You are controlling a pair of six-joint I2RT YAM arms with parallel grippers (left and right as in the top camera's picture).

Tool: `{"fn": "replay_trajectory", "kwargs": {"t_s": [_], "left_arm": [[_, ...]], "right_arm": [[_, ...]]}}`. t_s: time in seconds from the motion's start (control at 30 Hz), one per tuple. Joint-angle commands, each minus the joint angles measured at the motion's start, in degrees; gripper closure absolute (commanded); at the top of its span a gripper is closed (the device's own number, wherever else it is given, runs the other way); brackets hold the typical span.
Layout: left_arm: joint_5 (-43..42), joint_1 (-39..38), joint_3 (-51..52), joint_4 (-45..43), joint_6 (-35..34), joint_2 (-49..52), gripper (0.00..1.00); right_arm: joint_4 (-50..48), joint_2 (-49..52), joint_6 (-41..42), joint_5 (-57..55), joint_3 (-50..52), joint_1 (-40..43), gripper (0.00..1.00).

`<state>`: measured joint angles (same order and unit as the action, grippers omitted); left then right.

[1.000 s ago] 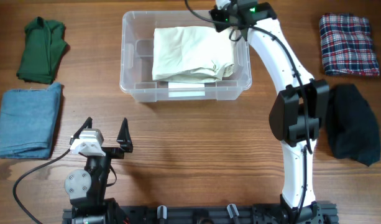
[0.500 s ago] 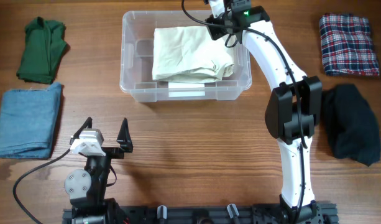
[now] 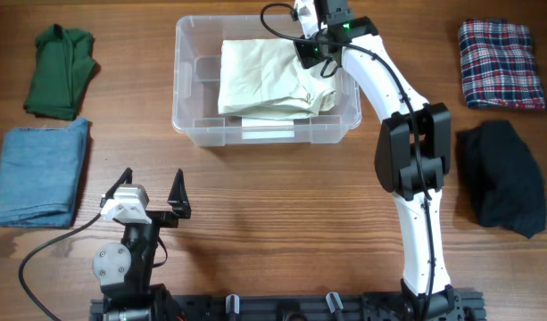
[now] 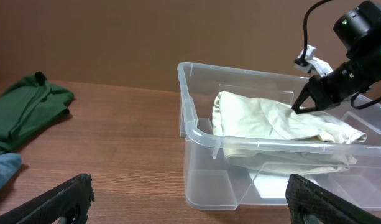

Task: Pack container
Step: 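Push the cream cloth's edges down into the container with the right gripper, then withdraw the right gripper toward the plaid cloth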

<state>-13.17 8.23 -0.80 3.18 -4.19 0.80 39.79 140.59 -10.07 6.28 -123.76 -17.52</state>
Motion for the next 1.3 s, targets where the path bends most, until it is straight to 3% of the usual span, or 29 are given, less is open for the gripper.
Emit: {"fn": "replay_trajectory", "kwargs": {"t_s": [0.0, 0.4, 0.53, 0.67, 0.73, 0.8, 0.87, 1.27], "left_arm": [[0.6, 0.3, 0.5, 0.0, -0.7, -0.4, 0.00], [0.6, 0.3, 0.5, 0.0, -0.7, -0.4, 0.00], [0.6, 0.3, 0.5, 0.0, -0.7, -0.4, 0.00], [0.6, 0.3, 0.5, 0.0, -0.7, -0.4, 0.00], [0.6, 0.3, 0.5, 0.0, -0.8, -0.4, 0.00], [0.6, 0.3, 0.5, 0.0, -0.7, -0.4, 0.00], [0.6, 0.3, 0.5, 0.0, -0.7, -0.4, 0.00], [0.6, 0.3, 0.5, 0.0, -0.7, -0.4, 0.00]], "right_arm": [[-0.3, 1.5, 0.9, -2.1, 0.5, 0.3, 0.96], [2.8, -7.6, 0.6, -2.2, 0.2, 0.3, 0.95], [5.4, -13.4, 1.3, -0.8, 0.2, 0.3, 0.84], [9.3, -19.5, 3.0, 0.2, 0.2, 0.5, 0.67], [11.2, -22.4, 3.0, 0.2, 0.2, 1.0, 0.45], [13.1, -25.1, 3.0, 0.2, 0.2, 1.9, 0.29], [14.6, -27.3, 3.1, -0.3, 0.2, 3.1, 0.21], [18.6, -28.3, 19.7, 0.2, 0.5, 21.7, 0.16]]}}
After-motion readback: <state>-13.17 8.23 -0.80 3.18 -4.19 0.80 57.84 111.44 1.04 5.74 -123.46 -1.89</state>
